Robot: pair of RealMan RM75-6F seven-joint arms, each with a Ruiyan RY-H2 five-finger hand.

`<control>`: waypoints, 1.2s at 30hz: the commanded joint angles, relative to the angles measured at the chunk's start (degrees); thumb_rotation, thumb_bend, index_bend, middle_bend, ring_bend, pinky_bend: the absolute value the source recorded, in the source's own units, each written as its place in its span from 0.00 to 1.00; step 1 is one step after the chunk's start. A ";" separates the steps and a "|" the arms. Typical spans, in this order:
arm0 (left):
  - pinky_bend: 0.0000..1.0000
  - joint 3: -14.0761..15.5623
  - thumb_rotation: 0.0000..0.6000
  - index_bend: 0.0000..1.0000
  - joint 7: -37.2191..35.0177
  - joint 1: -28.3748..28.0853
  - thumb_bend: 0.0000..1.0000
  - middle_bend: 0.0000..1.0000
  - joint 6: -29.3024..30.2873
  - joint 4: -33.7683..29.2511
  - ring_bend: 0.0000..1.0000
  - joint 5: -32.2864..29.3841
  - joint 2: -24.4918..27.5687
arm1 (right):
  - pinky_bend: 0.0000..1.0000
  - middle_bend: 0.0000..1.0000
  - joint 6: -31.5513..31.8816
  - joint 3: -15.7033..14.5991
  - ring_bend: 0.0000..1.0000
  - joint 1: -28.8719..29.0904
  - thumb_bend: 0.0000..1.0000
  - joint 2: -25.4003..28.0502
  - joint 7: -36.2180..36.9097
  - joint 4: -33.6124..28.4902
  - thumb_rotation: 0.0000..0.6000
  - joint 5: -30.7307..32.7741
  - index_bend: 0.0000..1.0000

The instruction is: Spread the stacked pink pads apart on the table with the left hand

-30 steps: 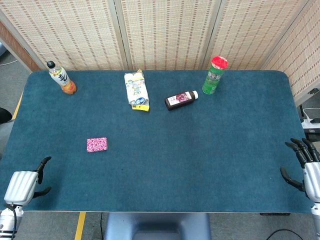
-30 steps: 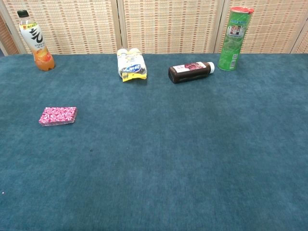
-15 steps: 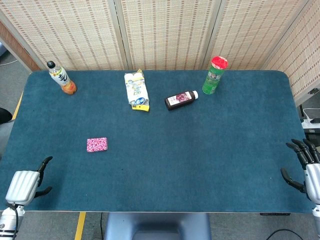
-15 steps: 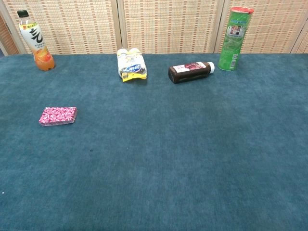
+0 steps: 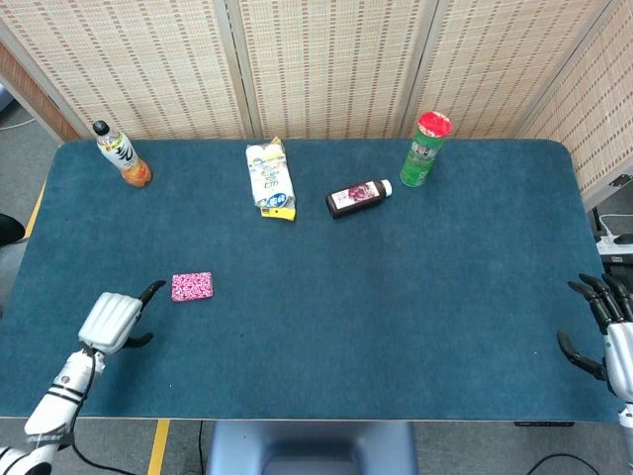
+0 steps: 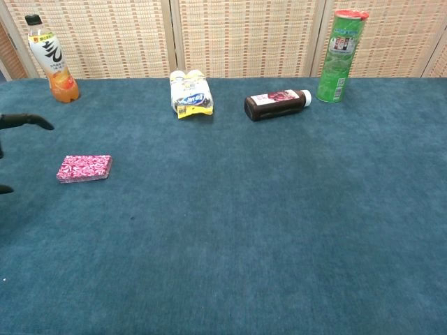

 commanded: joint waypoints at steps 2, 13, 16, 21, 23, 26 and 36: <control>1.00 -2.62 1.00 0.12 3.25 -3.70 0.17 1.00 -3.84 1.11 1.00 -5.48 -3.39 | 0.28 0.13 0.10 0.08 0.07 -0.06 0.27 0.08 0.19 0.02 1.00 0.09 0.19; 1.00 -5.77 1.00 0.12 19.92 -8.75 0.17 1.00 -5.12 0.55 1.00 -29.56 -8.67 | 0.28 0.13 -0.24 -0.03 0.07 0.01 0.27 0.23 0.19 -0.05 1.00 0.04 0.19; 1.00 -6.55 1.00 0.12 25.60 -10.78 0.17 1.00 -2.99 -0.50 1.00 -37.83 -10.10 | 0.28 0.13 -0.30 -0.17 0.07 0.00 0.27 0.25 0.09 -0.06 1.00 -0.16 0.19; 1.00 -7.83 1.00 0.13 32.57 -14.58 0.17 1.00 0.02 -1.98 1.00 -50.48 -12.02 | 0.28 0.13 -0.34 -0.16 0.07 0.02 0.27 0.24 0.05 -0.02 1.00 -0.11 0.19; 1.00 -8.26 1.00 0.13 34.35 -15.98 0.17 1.00 1.47 -2.39 1.00 -53.89 -12.81 | 0.28 0.13 -0.43 -0.11 0.07 0.05 0.27 0.26 0.09 -0.04 1.00 0.01 0.19; 1.00 -8.82 1.00 0.14 35.91 -17.71 0.18 1.00 3.14 -2.72 1.00 -57.08 -13.92 | 0.28 0.13 -0.56 -0.13 0.07 0.09 0.27 0.35 0.15 -0.09 1.00 0.03 0.19; 1.00 -9.76 1.00 0.17 37.65 -21.83 0.20 1.00 5.56 -1.18 1.00 -62.26 -16.98 | 0.28 0.13 -0.48 -0.20 0.07 0.00 0.27 0.67 0.63 -0.18 1.00 -0.08 0.19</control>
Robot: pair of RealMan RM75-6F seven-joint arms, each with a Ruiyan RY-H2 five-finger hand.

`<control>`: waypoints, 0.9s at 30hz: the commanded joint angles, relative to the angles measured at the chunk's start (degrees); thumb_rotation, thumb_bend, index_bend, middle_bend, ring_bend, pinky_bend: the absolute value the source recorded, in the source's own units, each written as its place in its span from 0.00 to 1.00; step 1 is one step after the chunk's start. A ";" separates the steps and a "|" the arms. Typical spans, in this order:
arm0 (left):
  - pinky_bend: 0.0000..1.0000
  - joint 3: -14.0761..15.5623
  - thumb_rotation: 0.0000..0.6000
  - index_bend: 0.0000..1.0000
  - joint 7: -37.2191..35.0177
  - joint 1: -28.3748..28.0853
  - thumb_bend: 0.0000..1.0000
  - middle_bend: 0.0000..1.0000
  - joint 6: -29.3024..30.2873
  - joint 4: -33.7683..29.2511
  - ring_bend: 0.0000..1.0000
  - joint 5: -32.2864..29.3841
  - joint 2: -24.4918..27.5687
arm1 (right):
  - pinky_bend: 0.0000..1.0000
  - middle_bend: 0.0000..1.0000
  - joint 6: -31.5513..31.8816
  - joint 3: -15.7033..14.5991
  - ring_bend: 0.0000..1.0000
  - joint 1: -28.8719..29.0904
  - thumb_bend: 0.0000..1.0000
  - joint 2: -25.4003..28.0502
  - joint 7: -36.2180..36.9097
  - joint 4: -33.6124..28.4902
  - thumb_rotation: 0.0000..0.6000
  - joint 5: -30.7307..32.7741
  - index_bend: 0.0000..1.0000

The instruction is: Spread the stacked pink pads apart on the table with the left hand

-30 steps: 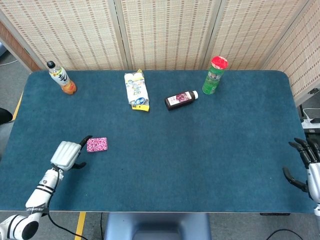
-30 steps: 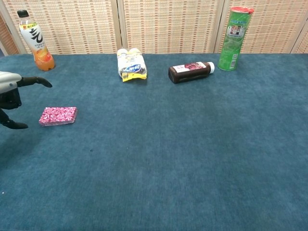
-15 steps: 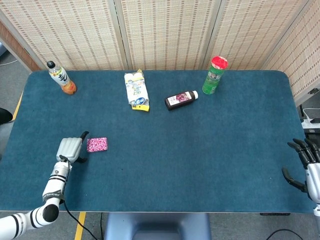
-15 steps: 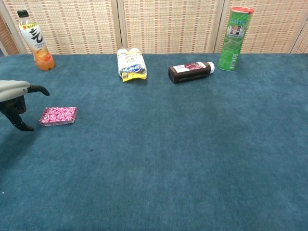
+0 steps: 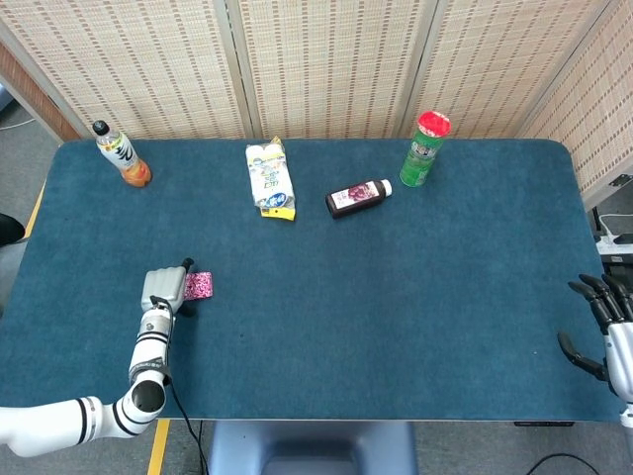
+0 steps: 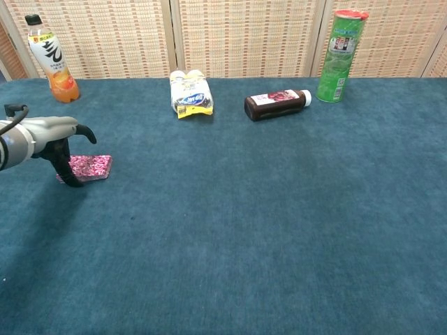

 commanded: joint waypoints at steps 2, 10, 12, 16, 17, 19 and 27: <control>1.00 0.04 1.00 0.18 0.02 -0.90 0.20 1.00 0.07 1.30 1.00 -0.86 -0.93 | 0.28 0.13 0.22 0.07 0.07 -0.08 0.27 0.06 0.29 0.01 1.00 0.01 0.19; 1.00 0.68 1.00 0.19 0.72 -2.29 0.20 1.00 0.66 4.57 1.00 -2.28 -2.69 | 0.28 0.13 0.36 0.13 0.07 -0.15 0.27 0.19 0.68 0.07 1.00 0.03 0.19; 1.00 0.74 1.00 0.19 0.97 -2.48 0.21 1.00 1.33 5.33 1.00 -2.78 -3.20 | 0.28 0.13 0.32 0.12 0.07 -0.14 0.27 0.20 0.70 0.06 1.00 0.03 0.19; 1.00 0.70 1.00 0.20 1.42 -2.63 0.21 1.00 2.50 6.34 1.00 -3.84 -4.09 | 0.28 0.13 0.44 0.13 0.07 -0.17 0.27 0.20 0.76 0.08 1.00 -0.03 0.19; 1.00 0.68 1.00 0.21 1.52 -2.63 0.21 1.00 2.56 6.54 1.00 -4.13 -4.22 | 0.28 0.13 0.43 0.13 0.07 -0.18 0.27 0.20 0.78 0.10 1.00 -0.02 0.19; 1.00 0.68 1.00 0.22 1.58 -2.61 0.21 1.00 2.75 6.78 1.00 -4.36 -4.42 | 0.28 0.13 0.38 0.10 0.07 -0.17 0.27 0.23 0.77 0.06 1.00 -0.04 0.19; 1.00 0.36 1.00 0.24 0.63 -2.38 0.21 1.00 2.99 7.40 1.00 -3.75 -5.12 | 0.28 0.13 0.26 0.09 0.07 -0.13 0.27 0.20 0.62 0.01 1.00 0.02 0.19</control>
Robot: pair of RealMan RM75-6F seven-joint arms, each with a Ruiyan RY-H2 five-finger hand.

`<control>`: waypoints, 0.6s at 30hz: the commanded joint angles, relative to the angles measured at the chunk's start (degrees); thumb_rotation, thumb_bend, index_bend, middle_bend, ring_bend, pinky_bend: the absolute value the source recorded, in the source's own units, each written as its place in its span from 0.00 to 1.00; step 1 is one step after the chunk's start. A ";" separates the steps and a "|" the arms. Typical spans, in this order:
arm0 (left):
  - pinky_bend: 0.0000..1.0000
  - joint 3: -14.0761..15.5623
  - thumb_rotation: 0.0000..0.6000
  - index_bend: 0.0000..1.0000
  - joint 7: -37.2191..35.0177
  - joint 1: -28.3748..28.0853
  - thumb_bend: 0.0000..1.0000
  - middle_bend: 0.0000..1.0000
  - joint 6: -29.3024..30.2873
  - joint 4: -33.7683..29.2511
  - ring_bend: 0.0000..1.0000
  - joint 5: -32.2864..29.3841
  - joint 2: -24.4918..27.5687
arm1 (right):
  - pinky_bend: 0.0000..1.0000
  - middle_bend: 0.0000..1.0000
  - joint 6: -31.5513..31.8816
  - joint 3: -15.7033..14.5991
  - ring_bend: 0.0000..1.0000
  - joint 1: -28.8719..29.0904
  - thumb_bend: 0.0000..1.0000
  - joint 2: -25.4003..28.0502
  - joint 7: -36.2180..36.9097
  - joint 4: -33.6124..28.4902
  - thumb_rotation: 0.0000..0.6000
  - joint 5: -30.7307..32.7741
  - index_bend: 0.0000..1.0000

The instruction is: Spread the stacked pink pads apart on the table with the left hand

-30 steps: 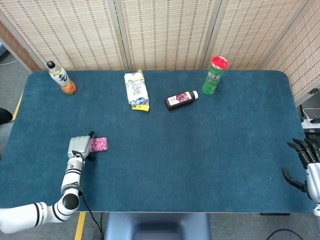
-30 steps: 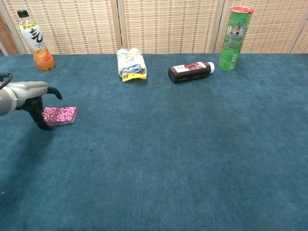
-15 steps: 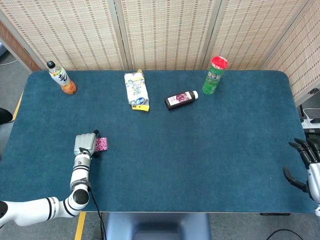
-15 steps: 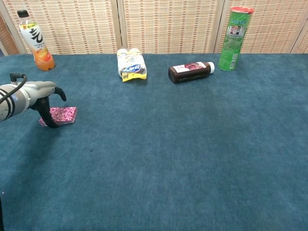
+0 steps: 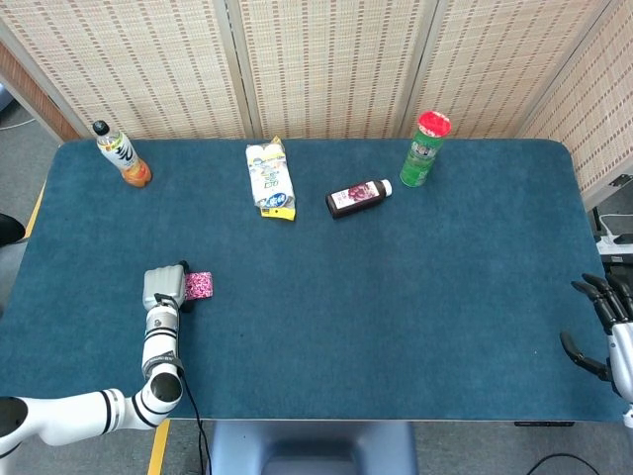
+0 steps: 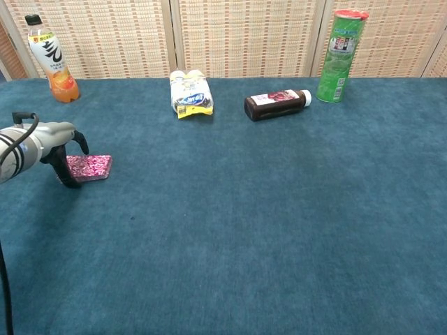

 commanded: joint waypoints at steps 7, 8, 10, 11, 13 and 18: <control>1.00 -0.29 1.00 0.28 -1.53 0.40 0.22 1.00 0.58 0.09 1.00 1.76 -0.74 | 0.28 0.13 0.00 0.02 0.07 0.00 0.27 0.02 0.04 -0.02 1.00 0.04 0.19; 1.00 -0.27 1.00 0.29 -1.61 0.45 0.22 1.00 0.65 0.12 1.00 1.93 -0.84 | 0.28 0.13 0.04 0.03 0.07 -0.02 0.27 0.02 0.05 -0.01 1.00 0.02 0.19; 1.00 -0.28 1.00 0.30 -1.74 0.53 0.22 1.00 0.69 0.16 1.00 2.07 -1.00 | 0.28 0.13 0.12 0.04 0.07 -0.04 0.27 0.01 0.12 0.01 1.00 -0.01 0.19; 1.00 -0.31 1.00 0.30 -1.84 0.58 0.21 1.00 0.70 0.26 1.00 2.15 -1.12 | 0.28 0.13 0.12 0.03 0.07 -0.05 0.27 0.03 0.15 0.01 1.00 -0.01 0.19; 1.00 -0.36 1.00 0.31 -1.98 0.65 0.21 1.00 0.78 0.50 1.00 2.29 -1.34 | 0.28 0.13 0.13 0.04 0.07 -0.06 0.27 0.06 0.18 0.00 1.00 0.01 0.19; 1.00 -0.51 1.00 0.32 -2.69 0.94 0.22 1.00 1.18 0.93 1.00 3.19 -1.87 | 0.28 0.13 -0.01 0.05 0.07 0.00 0.27 0.07 0.18 -0.01 1.00 0.07 0.19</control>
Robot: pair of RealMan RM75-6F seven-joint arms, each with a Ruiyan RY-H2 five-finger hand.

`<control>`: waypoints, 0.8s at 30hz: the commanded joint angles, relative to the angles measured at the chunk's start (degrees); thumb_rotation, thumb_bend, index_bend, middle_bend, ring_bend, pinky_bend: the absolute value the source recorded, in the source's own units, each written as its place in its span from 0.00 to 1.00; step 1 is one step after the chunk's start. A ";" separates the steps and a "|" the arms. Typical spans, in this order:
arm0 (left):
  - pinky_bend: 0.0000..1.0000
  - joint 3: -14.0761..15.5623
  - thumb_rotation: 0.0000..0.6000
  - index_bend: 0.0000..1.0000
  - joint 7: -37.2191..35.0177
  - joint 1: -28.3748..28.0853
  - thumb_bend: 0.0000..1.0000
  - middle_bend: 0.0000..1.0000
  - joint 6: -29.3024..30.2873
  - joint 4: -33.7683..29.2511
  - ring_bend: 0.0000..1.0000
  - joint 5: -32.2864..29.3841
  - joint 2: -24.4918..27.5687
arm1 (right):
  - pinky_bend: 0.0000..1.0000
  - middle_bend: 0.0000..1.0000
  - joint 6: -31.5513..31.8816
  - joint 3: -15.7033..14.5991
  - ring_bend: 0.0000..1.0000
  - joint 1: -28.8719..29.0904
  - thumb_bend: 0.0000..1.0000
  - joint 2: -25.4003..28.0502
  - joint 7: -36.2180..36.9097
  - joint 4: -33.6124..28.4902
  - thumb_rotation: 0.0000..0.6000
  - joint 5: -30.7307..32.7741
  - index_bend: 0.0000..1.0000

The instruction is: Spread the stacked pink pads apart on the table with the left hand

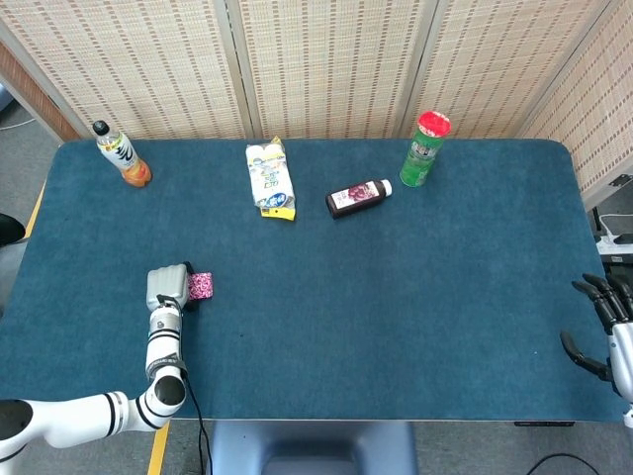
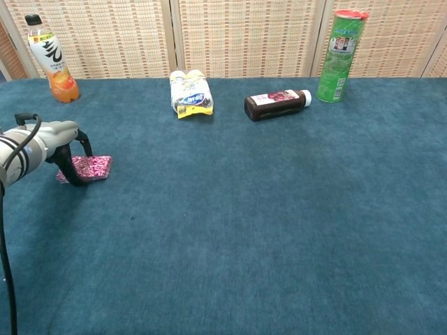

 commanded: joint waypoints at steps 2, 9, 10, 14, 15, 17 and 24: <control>1.00 -0.13 1.00 0.33 -0.52 0.24 0.21 1.00 0.33 0.12 1.00 0.69 -0.31 | 0.28 0.13 -0.12 -0.01 0.07 0.04 0.27 0.02 -0.06 -0.03 1.00 0.05 0.19; 1.00 -0.29 1.00 0.34 -0.95 0.64 0.21 1.00 0.67 -0.10 1.00 1.69 -0.48 | 0.28 0.13 -0.06 0.00 0.07 0.00 0.27 0.01 -0.10 -0.08 1.00 0.06 0.19; 1.00 -0.34 1.00 0.34 -1.05 0.70 0.21 1.00 0.71 -0.15 1.00 1.83 -0.48 | 0.28 0.13 -0.07 -0.01 0.07 0.00 0.27 0.01 -0.10 -0.08 1.00 0.06 0.19; 1.00 -0.48 1.00 0.36 -1.41 0.89 0.22 1.00 0.97 -0.22 1.00 2.64 -0.52 | 0.28 0.13 -0.17 -0.04 0.07 0.04 0.27 0.02 -0.15 -0.08 1.00 0.05 0.19; 1.00 -0.52 1.00 0.37 -1.63 0.96 0.23 1.00 1.13 -0.17 1.00 2.98 -0.58 | 0.28 0.13 -0.20 -0.03 0.07 0.05 0.27 0.02 -0.17 -0.08 1.00 0.07 0.19; 1.00 -0.47 1.00 0.39 -1.89 1.08 0.23 1.00 1.36 -0.08 1.00 3.63 -0.73 | 0.28 0.13 -0.22 -0.04 0.07 0.04 0.27 0.05 -0.15 -0.11 1.00 0.09 0.19; 1.00 -0.35 1.00 0.44 -1.70 1.41 0.23 1.00 1.06 -0.17 1.00 4.07 -0.74 | 0.28 0.13 -0.07 0.00 0.07 -0.01 0.27 0.09 -0.04 -0.11 1.00 0.08 0.19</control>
